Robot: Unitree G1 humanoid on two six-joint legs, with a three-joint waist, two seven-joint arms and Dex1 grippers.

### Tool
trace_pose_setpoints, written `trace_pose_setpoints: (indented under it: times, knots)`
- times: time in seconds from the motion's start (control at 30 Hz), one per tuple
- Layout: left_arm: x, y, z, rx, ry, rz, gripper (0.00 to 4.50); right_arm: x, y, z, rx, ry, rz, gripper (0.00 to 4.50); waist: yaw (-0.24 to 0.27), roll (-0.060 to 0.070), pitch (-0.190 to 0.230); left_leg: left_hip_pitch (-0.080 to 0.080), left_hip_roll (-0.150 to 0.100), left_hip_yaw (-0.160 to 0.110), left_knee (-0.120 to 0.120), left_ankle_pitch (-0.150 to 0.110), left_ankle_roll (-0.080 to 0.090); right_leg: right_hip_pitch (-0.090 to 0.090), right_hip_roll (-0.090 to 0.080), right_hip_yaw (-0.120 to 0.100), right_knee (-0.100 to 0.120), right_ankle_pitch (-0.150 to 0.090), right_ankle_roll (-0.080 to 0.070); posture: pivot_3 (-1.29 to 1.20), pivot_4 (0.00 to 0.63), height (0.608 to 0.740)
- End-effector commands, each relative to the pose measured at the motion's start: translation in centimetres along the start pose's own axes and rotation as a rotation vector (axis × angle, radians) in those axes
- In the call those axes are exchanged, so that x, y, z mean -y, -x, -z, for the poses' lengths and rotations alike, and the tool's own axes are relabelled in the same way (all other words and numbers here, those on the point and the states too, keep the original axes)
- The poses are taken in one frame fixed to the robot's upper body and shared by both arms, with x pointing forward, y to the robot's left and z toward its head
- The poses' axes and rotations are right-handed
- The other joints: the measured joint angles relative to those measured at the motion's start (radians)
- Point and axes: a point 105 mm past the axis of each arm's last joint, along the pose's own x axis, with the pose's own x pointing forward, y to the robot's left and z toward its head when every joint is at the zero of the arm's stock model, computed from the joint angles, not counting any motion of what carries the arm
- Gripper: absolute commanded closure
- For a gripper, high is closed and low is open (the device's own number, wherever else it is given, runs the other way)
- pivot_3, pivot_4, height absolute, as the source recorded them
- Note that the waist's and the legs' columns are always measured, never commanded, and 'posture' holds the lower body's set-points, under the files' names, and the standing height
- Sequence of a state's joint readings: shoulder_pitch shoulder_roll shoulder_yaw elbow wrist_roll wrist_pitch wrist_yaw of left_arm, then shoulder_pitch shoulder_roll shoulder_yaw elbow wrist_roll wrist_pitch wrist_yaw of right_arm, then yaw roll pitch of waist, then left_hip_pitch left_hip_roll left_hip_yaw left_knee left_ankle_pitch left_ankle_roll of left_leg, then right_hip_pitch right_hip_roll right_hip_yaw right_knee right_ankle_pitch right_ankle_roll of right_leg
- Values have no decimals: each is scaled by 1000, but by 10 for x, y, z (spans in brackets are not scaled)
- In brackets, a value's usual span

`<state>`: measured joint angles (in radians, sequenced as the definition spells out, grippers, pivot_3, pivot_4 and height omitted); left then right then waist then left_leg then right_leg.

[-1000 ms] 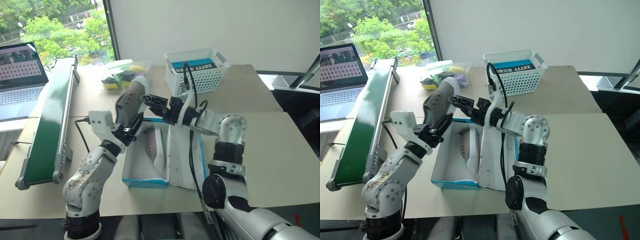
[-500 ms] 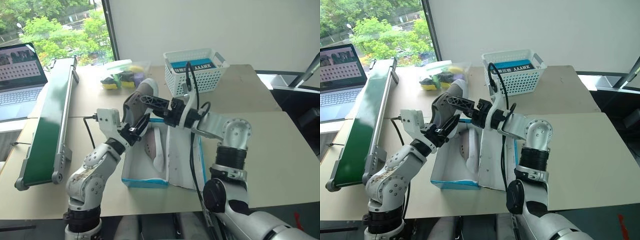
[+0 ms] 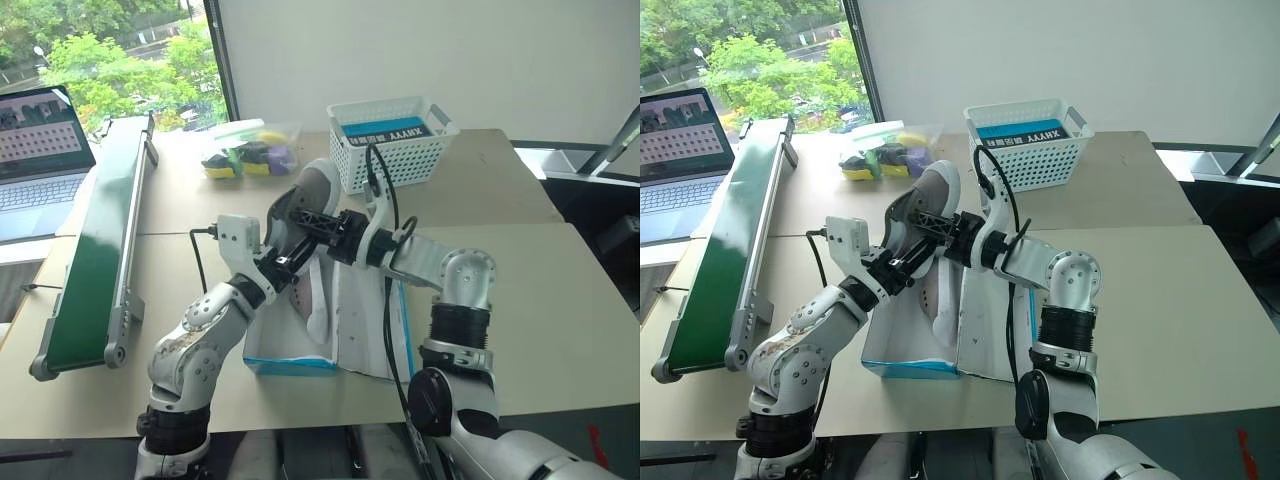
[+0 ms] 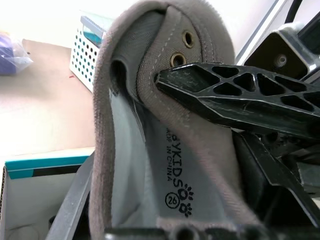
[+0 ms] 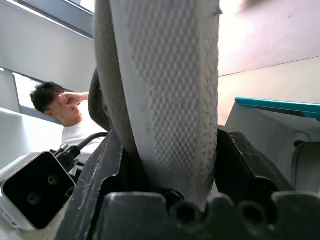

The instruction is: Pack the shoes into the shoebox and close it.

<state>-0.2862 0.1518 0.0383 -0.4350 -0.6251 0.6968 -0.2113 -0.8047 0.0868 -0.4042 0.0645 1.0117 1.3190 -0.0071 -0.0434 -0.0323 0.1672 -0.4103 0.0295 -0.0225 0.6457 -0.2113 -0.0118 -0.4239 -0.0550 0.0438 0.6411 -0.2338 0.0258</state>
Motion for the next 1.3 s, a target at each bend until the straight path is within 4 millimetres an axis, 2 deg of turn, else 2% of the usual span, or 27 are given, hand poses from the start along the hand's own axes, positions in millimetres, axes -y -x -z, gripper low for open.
trace_pose_setpoints:
  times: [0.03,0.37,0.5,0.77,0.93,0.97,1.2,1.3]
  knots:
    - [11,-6,-8,34,4,79,2042,-19,6,-9,75,32,-65,2899,0,0,0,0,0,0,0,0,0,0,0,0,0,0,0,0,150,739]
    - [11,-14,-2,-1,-10,111,2042,-20,11,-11,118,15,-42,3074,-1,0,0,0,0,0,0,0,0,0,0,0,0,0,0,0,150,739]
    - [8,-11,-4,7,-17,98,2042,-24,11,-17,141,-7,-58,3074,-1,0,0,-1,0,0,0,0,0,0,0,0,-1,0,0,0,150,739]
    - [4,-8,-2,0,-56,64,2042,-26,6,-16,129,-20,-70,3074,-1,0,0,0,0,0,0,0,0,0,0,0,-1,0,0,0,150,739]
    - [6,0,-2,-5,-102,81,292,-26,3,-14,111,-21,-72,3077,-1,0,0,-1,0,0,0,0,0,-1,0,0,-1,0,0,0,150,739]
    - [7,2,-1,-9,-105,90,75,-26,3,-13,108,-23,-73,3077,0,0,0,-1,0,0,0,0,0,0,0,0,-1,0,0,0,150,739]
    - [12,21,1,-47,-112,143,75,-21,2,-16,116,-23,-52,3077,-3,1,0,-1,1,0,0,0,0,-1,0,0,-1,0,0,0,150,739]
    - [14,42,-3,-64,-119,169,75,-15,5,-25,108,37,3,3077,-6,1,0,-1,1,0,0,0,0,-1,0,0,-1,0,0,0,150,739]
